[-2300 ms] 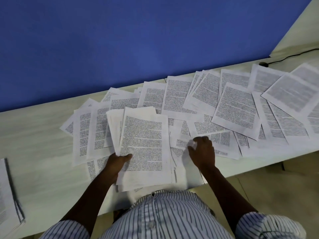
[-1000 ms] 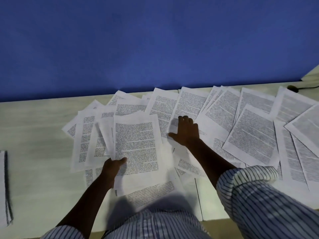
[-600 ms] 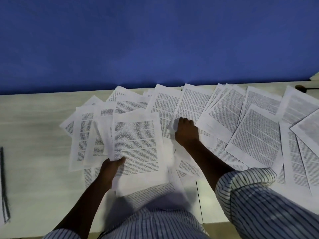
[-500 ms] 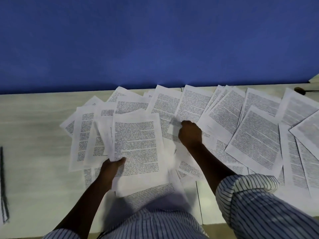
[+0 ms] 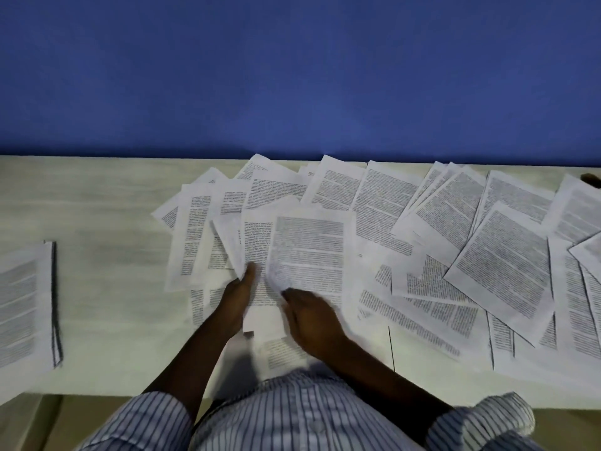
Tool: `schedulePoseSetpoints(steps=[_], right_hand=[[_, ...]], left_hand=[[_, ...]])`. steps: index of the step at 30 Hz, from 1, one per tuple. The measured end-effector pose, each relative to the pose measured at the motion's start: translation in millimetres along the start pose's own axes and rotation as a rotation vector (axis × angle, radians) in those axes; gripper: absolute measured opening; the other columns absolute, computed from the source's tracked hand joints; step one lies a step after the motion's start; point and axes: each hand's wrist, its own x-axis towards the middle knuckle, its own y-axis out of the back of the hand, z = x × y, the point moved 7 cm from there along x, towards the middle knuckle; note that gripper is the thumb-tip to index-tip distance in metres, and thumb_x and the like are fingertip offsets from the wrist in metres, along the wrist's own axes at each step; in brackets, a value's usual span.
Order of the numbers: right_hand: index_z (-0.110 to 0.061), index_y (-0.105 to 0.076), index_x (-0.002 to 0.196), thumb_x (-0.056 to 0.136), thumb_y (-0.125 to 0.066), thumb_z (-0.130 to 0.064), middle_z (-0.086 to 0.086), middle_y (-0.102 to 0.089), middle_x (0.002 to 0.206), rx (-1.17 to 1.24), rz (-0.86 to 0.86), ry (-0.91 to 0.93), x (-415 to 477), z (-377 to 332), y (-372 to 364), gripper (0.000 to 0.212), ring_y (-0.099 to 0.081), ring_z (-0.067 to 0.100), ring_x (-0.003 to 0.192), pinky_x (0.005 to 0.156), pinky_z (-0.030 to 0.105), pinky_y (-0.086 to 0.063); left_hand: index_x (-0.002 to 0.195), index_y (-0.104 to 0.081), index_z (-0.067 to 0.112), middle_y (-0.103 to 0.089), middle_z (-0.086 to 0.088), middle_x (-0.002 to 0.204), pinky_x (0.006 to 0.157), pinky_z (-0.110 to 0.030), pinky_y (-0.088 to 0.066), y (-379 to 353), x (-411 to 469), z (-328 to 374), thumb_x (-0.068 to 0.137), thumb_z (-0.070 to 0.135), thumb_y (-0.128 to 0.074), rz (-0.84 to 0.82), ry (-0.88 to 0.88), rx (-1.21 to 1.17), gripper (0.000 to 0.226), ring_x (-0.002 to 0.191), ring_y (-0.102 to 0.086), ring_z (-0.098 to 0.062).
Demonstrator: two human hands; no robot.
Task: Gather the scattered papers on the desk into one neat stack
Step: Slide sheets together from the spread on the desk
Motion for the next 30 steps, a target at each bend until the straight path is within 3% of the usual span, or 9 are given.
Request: schedulePoseSetpoints(steps=[2,5,9,11,14,18,21,25,30], right_hand=[[-0.01,-0.062,0.128,0.105,-0.02,-0.044,0.01,-0.066,0.126,-0.002,-0.144,0.051,-10,-13,-15,0.059,-0.063,0.026,0.111,0.094,0.036,-0.052],[-0.011,-0.06,0.133,0.099,-0.014,-0.062,0.01,-0.056,0.142,0.109,-0.273,0.008,-16,-13,-18,0.076,-0.051,0.023,0.131,0.112,0.035,-0.039],[-0.01,-0.067,0.12,0.095,-0.05,-0.053,0.009,-0.06,0.134,0.142,0.01,-0.144,-11,25,11,0.053,-0.053,0.022,0.127,0.111,0.034,-0.04],[-0.011,-0.062,0.123,0.087,-0.069,-0.044,0.007,-0.061,0.129,0.223,0.17,-0.394,-13,58,30,0.049,-0.055,0.02,0.121,0.108,0.035,-0.042],[-0.013,-0.068,0.114,0.078,-0.082,-0.037,0.004,-0.073,0.112,0.756,0.191,-0.696,-11,88,40,0.046,-0.069,0.016,0.104,0.099,0.044,-0.053],[-0.01,-0.066,0.121,0.086,-0.07,-0.021,0.01,-0.067,0.126,1.507,-0.046,-0.701,9,41,42,0.037,-0.067,0.021,0.112,0.099,0.036,-0.051],[-0.014,-0.066,0.123,0.087,-0.072,-0.025,0.005,-0.072,0.119,1.313,-0.221,-0.65,19,11,41,0.038,-0.069,0.022,0.109,0.096,0.037,-0.052],[-0.014,-0.068,0.12,0.086,-0.075,-0.013,0.004,-0.071,0.119,1.261,-0.118,-0.678,23,5,31,0.035,-0.069,0.018,0.107,0.094,0.031,-0.053],[-0.004,-0.069,0.117,0.088,-0.071,-0.019,0.015,-0.073,0.111,1.38,-0.113,-0.805,13,1,19,0.033,-0.072,0.027,0.095,0.087,0.042,-0.056]], left_hand=[[0.111,-0.07,0.019,-0.075,-0.006,0.105,0.08,-0.033,-0.058,-2,-10,3,0.087,0.05,-0.067,-0.038,-0.042,0.061,0.039,0.092,-0.072,-0.02],[0.113,-0.067,0.008,-0.07,-0.012,0.117,0.08,-0.033,-0.057,6,-18,-4,0.089,0.009,-0.071,-0.06,-0.073,0.052,0.024,0.089,-0.07,-0.021],[0.116,-0.065,0.005,-0.076,-0.003,0.098,0.07,-0.022,-0.057,21,-26,-2,0.088,-0.008,-0.064,-0.076,-0.069,-0.037,0.031,0.078,-0.072,-0.013],[0.115,-0.066,0.006,-0.077,0.003,0.092,0.068,-0.02,-0.058,30,-34,6,0.089,-0.006,-0.064,-0.106,-0.092,-0.038,0.029,0.078,-0.073,-0.011],[0.122,-0.065,0.008,-0.072,-0.009,0.118,0.088,-0.035,-0.056,39,-51,20,0.089,-0.002,-0.065,-0.225,-0.149,-0.038,0.034,0.107,-0.07,-0.028],[0.127,-0.063,0.007,-0.069,-0.011,0.124,0.096,-0.036,-0.054,32,-81,32,0.087,-0.001,-0.064,-0.445,-0.104,0.064,0.041,0.115,-0.066,-0.029],[0.123,-0.066,0.011,-0.071,-0.007,0.12,0.099,-0.039,-0.052,28,-87,40,0.083,0.013,-0.073,-0.436,-0.115,0.166,0.041,0.113,-0.067,-0.026],[0.118,-0.069,0.011,-0.073,-0.006,0.115,0.105,-0.045,-0.048,53,-82,55,0.082,0.008,-0.077,-0.159,-0.252,0.185,0.038,0.111,-0.068,-0.025],[0.115,-0.07,0.012,-0.074,-0.01,0.113,0.092,-0.041,-0.055,82,-100,93,0.087,0.002,-0.07,-0.017,-0.351,-0.059,0.03,0.104,-0.07,-0.029]])
